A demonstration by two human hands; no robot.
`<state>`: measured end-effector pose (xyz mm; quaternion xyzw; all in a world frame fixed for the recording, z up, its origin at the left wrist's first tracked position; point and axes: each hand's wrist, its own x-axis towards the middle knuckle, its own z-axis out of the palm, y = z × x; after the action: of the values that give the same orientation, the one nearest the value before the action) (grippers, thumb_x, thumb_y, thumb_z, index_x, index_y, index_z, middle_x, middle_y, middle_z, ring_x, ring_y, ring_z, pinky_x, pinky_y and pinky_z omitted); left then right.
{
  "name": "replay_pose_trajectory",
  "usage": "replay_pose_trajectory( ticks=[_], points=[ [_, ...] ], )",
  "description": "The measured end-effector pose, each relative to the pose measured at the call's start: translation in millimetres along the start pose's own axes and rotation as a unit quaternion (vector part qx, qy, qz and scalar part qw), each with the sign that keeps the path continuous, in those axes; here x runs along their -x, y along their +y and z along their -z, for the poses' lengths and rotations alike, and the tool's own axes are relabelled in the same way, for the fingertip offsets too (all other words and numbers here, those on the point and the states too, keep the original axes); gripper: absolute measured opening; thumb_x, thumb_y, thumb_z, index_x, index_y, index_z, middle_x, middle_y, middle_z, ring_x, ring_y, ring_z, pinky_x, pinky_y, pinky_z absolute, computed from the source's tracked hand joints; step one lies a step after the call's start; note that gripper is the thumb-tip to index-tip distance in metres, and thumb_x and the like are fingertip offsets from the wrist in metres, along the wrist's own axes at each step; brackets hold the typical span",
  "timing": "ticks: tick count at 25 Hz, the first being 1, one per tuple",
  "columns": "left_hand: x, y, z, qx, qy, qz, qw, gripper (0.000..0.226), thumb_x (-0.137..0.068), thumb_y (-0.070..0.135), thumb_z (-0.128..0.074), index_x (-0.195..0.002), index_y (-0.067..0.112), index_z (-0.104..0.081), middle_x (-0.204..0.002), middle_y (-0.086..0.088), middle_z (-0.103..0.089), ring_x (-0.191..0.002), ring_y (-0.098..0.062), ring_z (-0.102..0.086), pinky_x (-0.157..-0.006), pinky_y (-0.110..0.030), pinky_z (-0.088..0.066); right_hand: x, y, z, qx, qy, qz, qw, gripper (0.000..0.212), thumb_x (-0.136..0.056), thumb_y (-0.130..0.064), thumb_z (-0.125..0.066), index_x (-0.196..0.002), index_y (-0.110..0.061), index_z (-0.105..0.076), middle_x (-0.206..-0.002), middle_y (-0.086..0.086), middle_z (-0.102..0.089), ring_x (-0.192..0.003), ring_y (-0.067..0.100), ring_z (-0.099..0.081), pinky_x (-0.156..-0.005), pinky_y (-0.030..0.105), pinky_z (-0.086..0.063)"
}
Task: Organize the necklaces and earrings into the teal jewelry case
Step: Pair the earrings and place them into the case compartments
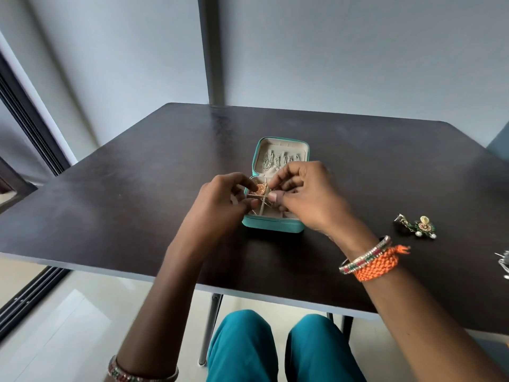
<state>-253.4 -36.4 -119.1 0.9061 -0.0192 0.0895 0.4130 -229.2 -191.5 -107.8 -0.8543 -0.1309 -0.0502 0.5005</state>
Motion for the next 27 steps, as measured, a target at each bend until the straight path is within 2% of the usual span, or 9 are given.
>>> replay_pose_trajectory(
  ticks=[3, 6, 10, 14, 18, 21, 23, 25, 27],
  points=[
    [8.1, -11.0, -10.9, 0.094, 0.044, 0.007, 0.995, 0.014, -0.088, 0.008, -0.062, -0.092, 0.021, -0.063, -0.08, 0.002, -0.061, -0.064, -0.011, -0.054, -0.056, -0.02, -0.042, -7.7, -10.5, 1.1, 0.061, -0.03, 0.016, 0.998, 0.018, -0.072, -0.009, -0.079, -0.067, -0.02, -0.066, -0.058, -0.004, -0.066, -0.049, -0.001, -0.054, -0.053, 0.018, -0.048],
    [12.5, -21.1, -15.0, 0.164, 0.06, 0.034, 0.984, 0.012, -0.09, 0.009, -0.059, -0.086, 0.019, -0.055, -0.079, -0.003, -0.062, -0.068, -0.017, -0.055, -0.061, -0.031, -0.044, -11.9, -17.4, -2.2, 0.105, -0.091, 0.007, 0.99, 0.011, -0.071, -0.011, -0.08, -0.072, -0.016, -0.07, -0.057, -0.007, -0.065, -0.044, -0.006, -0.052, -0.044, 0.007, -0.038],
    [12.5, -24.4, -13.6, 0.185, 0.054, 0.039, 0.981, 0.015, -0.09, 0.01, -0.059, -0.08, 0.018, -0.052, -0.074, -0.008, -0.059, -0.066, -0.018, -0.054, -0.063, -0.037, -0.046, -16.5, -19.1, -17.1, 0.168, -0.107, 0.033, 0.979, 0.012, -0.07, -0.009, -0.079, -0.066, -0.018, -0.072, -0.069, -0.004, -0.071, -0.065, 0.001, -0.065, -0.053, 0.008, -0.046],
    [13.8, -22.6, -13.4, 0.204, 0.059, 0.037, 0.977, 0.013, -0.091, 0.008, -0.058, -0.082, 0.016, -0.053, -0.074, -0.009, -0.06, -0.06, -0.015, -0.056, -0.059, -0.029, -0.047, -19.9, -18.8, -20.8, 0.194, -0.111, 0.031, 0.974, 0.009, -0.071, -0.013, -0.078, -0.068, -0.018, -0.071, -0.062, -0.008, -0.064, -0.056, 0.0, -0.056, -0.046, 0.004, -0.038],
    [18.8, -17.7, -12.7, 0.226, 0.066, 0.046, 0.971, 0.009, -0.091, 0.008, -0.059, -0.085, 0.014, -0.056, -0.076, -0.009, -0.061, -0.059, -0.012, -0.057, -0.054, -0.024, -0.048, -17.7, -19.8, -14.4, 0.181, -0.145, 0.028, 0.972, 0.009, -0.073, -0.02, -0.079, -0.076, -0.02, -0.071, -0.062, -0.009, -0.056, -0.059, 0.005, -0.051, -0.055, 0.017, -0.04],
    [24.7, -10.4, -15.0, 0.157, 0.149, 0.023, 0.976, 0.011, -0.09, 0.01, -0.059, -0.084, 0.018, -0.059, -0.073, 0.007, -0.061, -0.057, 0.0, -0.054, -0.051, -0.013, -0.042, -12.2, -20.2, 4.7, 0.116, -0.081, 0.012, 0.99, 0.006, -0.076, -0.02, -0.076, -0.08, -0.02, -0.071, -0.065, -0.009, -0.058, -0.057, 0.002, -0.05, -0.056, 0.019, -0.039],
    [32.9, 8.7, -18.4, 0.085, 0.209, -0.039, 0.973, 0.007, -0.091, 0.015, -0.058, -0.085, 0.019, -0.059, -0.074, 0.011, -0.061, -0.061, 0.001, -0.053, -0.052, -0.009, -0.037, -0.5, -15.3, 31.2, 0.092, -0.02, 0.02, 0.995, 0.004, -0.078, -0.017, -0.073, -0.078, -0.02, -0.071, -0.067, -0.007, -0.061, -0.059, 0.002, -0.051, -0.061, 0.02, -0.041],
    [41.6, 34.0, -26.8, 0.083, 0.219, -0.107, 0.966, 0.015, -0.093, 0.022, -0.057, -0.081, 0.014, -0.06, -0.07, 0.009, -0.061, -0.058, 0.0, -0.053, -0.049, -0.01, -0.034, 14.7, -4.4, 60.4, 0.077, 0.015, 0.021, 0.997, 0.006, -0.08, -0.016, -0.072, -0.076, -0.021, -0.071, -0.072, -0.002, -0.067, -0.064, 0.005, -0.054, -0.067, 0.025, -0.045],
    [46.0, 63.6, -42.7, 0.131, 0.174, -0.151, 0.964, 0.03, -0.094, 0.027, -0.054, -0.072, 0.007, -0.059, -0.059, 0.0, -0.059, -0.05, -0.005, -0.048, -0.047, -0.021, -0.034, 33.8, 10.0, 96.0, 0.067, 0.062, 0.005, 0.996, 0.012, -0.08, -0.015, -0.072, -0.073, -0.024, -0.07, -0.075, 0.001, -0.069, -0.068, 0.008, -0.056, -0.071, 0.029, -0.047]
  ],
)
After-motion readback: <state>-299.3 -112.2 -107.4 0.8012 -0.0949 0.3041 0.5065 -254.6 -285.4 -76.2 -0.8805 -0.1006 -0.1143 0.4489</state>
